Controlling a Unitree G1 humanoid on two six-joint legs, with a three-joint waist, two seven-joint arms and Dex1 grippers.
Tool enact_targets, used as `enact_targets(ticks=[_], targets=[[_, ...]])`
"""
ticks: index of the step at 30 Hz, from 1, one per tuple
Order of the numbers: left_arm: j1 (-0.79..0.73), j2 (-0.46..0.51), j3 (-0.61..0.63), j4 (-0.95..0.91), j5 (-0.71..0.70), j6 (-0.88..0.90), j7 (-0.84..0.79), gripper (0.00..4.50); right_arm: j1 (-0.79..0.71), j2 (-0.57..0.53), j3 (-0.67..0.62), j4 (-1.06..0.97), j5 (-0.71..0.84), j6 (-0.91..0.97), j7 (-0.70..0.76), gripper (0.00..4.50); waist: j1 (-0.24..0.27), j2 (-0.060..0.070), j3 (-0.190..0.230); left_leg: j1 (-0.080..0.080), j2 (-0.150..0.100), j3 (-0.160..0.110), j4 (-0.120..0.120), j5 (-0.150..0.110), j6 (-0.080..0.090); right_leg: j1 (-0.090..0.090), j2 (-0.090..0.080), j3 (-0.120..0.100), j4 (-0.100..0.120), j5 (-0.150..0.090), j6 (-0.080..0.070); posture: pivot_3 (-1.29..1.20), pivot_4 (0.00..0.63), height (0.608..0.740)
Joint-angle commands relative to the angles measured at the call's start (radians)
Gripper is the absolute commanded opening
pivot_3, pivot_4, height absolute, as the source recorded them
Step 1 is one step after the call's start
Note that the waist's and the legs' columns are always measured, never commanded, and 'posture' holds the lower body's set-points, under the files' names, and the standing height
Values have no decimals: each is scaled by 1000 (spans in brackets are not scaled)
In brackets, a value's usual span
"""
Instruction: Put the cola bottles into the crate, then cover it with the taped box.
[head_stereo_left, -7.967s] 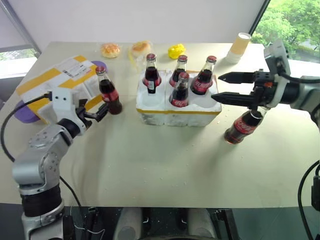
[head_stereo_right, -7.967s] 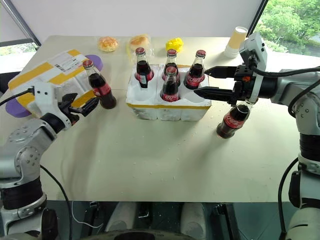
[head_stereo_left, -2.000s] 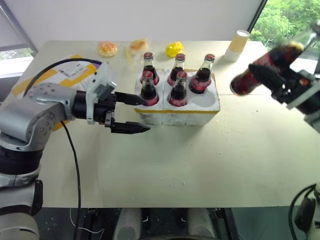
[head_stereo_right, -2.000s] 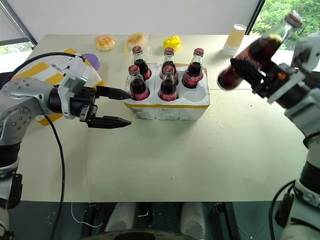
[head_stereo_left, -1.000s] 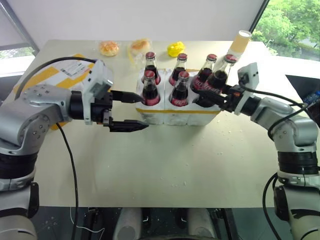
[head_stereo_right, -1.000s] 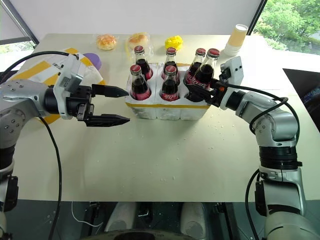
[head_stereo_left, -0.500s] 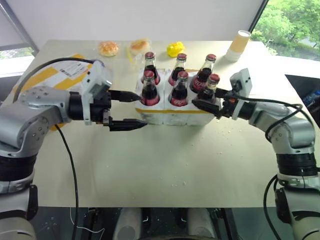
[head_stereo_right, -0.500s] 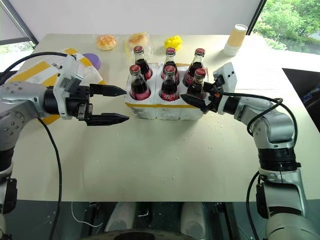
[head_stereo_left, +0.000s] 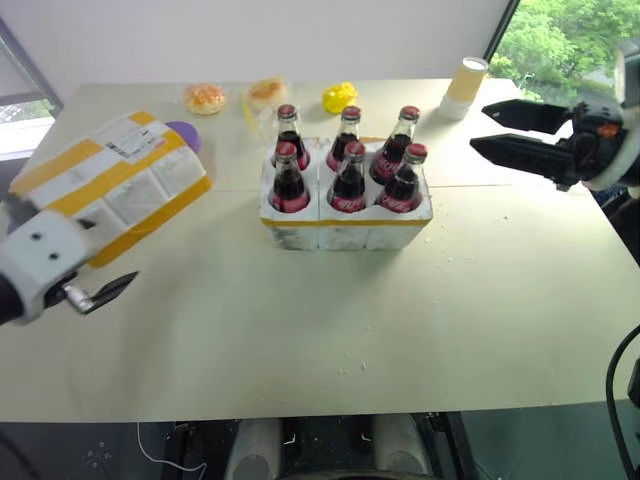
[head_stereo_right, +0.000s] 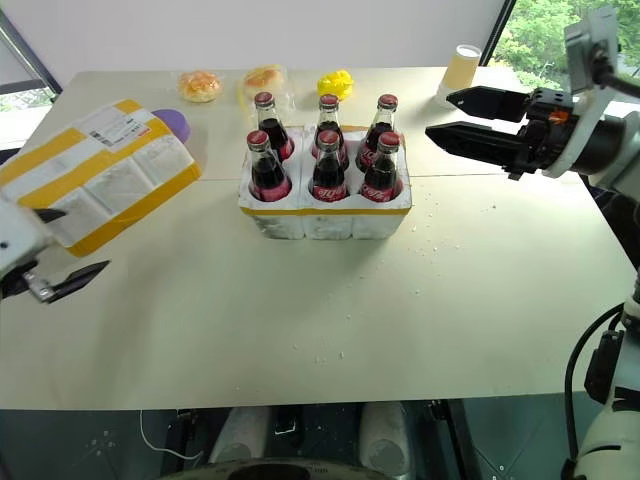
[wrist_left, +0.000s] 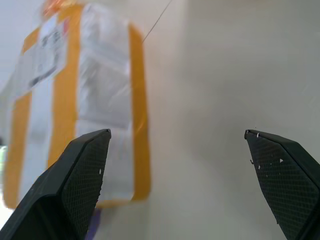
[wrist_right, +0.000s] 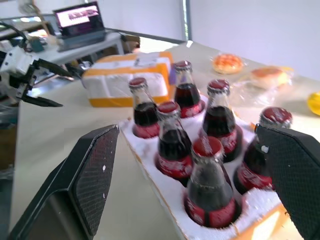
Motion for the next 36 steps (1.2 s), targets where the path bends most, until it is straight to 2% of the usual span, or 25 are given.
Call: enact_targets(ticks=[1, 4, 7, 16, 20, 26, 36], targets=[[131, -64, 77, 35, 207, -140, 81, 4500, -40, 24, 39, 19, -9, -38, 49, 4456, 1, 0, 0, 0, 0, 0, 0, 0, 0, 0, 0, 0, 0, 0, 0, 0, 150, 740], [173, -97, 51, 126, 300, -234, 171, 4500, -57, 43, 64, 18, -11, -45, 75, 4456, 13, 0, 0, -1, 0, 0, -1, -3, 3, -4, 0, 0, 0, 0, -1, 0, 150, 740], [135, -87, -8, 268, 365, -334, 275, 4500, -67, 45, 74, -13, 7, -36, 104, 4456, 19, 0, 0, -1, 0, -1, -1, -4, 6, -6, -2, 0, 0, 1, -2, 0, 150, 740], [-163, 45, -294, 742, 511, -600, 557, 4500, -38, -3, 15, -143, 75, 28, 90, 4456, 27, -1, -1, -3, 0, 4, -5, -4, 5, -13, -4, -1, 1, 4, -4, 0, 150, 740], [-298, 75, -409, 923, 537, -679, 641, 4500, -24, -24, -24, -181, 107, 55, 57, 4456, 22, -2, -2, -4, 0, 9, -8, -3, 3, -17, -5, -2, 2, 6, -3, 0, 150, 740], [-519, 92, -605, 1191, 584, -783, 723, 4500, 16, -73, -104, -249, 180, 99, 20, 4456, 21, -3, -2, -4, 1, 15, -8, 1, 2, -17, -6, -2, 4, 7, -3, 0, 150, 740], [-770, 85, -779, 1470, 603, -876, 813, 4500, 84, -112, -185, -314, 251, 126, -64, 4456, 27, -5, -4, -2, 3, 20, -8, 2, 2, -17, -6, -1, 4, 7, -3, 0, 150, 740]])
